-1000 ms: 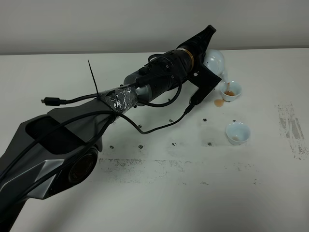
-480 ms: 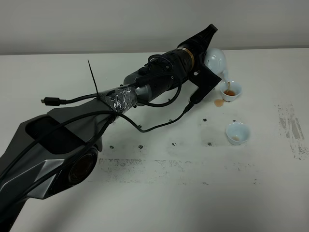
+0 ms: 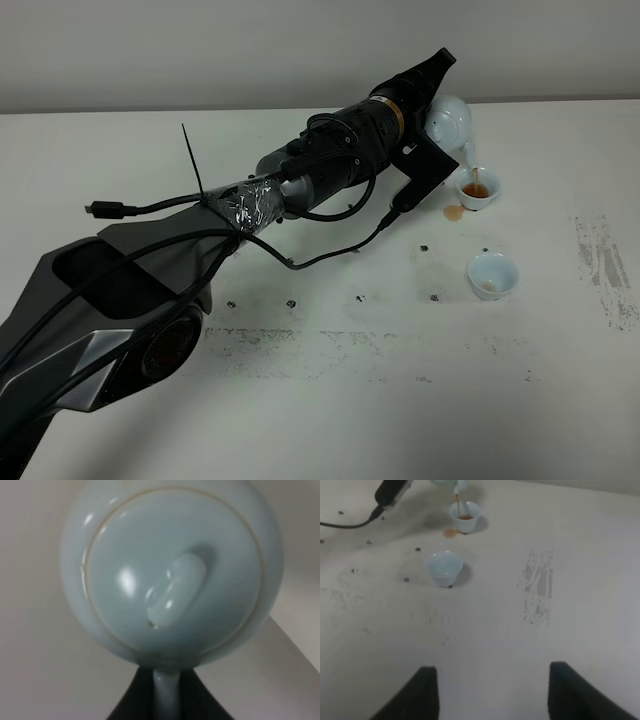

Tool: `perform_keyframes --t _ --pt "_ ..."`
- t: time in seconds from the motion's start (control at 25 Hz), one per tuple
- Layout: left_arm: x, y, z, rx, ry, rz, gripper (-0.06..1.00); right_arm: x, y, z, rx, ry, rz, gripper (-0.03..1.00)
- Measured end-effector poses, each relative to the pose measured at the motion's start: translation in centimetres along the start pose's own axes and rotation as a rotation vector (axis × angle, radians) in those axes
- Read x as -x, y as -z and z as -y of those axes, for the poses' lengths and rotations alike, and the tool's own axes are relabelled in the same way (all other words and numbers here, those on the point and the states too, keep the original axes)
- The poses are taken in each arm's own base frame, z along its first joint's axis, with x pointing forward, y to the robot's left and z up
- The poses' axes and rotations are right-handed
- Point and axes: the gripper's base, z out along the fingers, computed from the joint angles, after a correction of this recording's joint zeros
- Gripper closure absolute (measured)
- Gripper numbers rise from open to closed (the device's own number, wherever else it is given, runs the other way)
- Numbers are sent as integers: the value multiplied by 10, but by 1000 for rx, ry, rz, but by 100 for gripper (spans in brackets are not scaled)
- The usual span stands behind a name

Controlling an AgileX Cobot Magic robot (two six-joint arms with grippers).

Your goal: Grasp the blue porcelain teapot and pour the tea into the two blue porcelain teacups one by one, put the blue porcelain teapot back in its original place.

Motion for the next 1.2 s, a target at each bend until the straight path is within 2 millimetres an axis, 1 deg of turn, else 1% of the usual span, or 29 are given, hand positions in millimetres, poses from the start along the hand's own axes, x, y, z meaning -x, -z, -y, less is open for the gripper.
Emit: perform_keyframes --t 0.8,1.2 --pt "-1 0 -1 18 -23 -1 88 0 0 0 0 0 0 50" --pt "-6 -1 1 18 -22 -7 88 0 0 0 0 0 0 50"
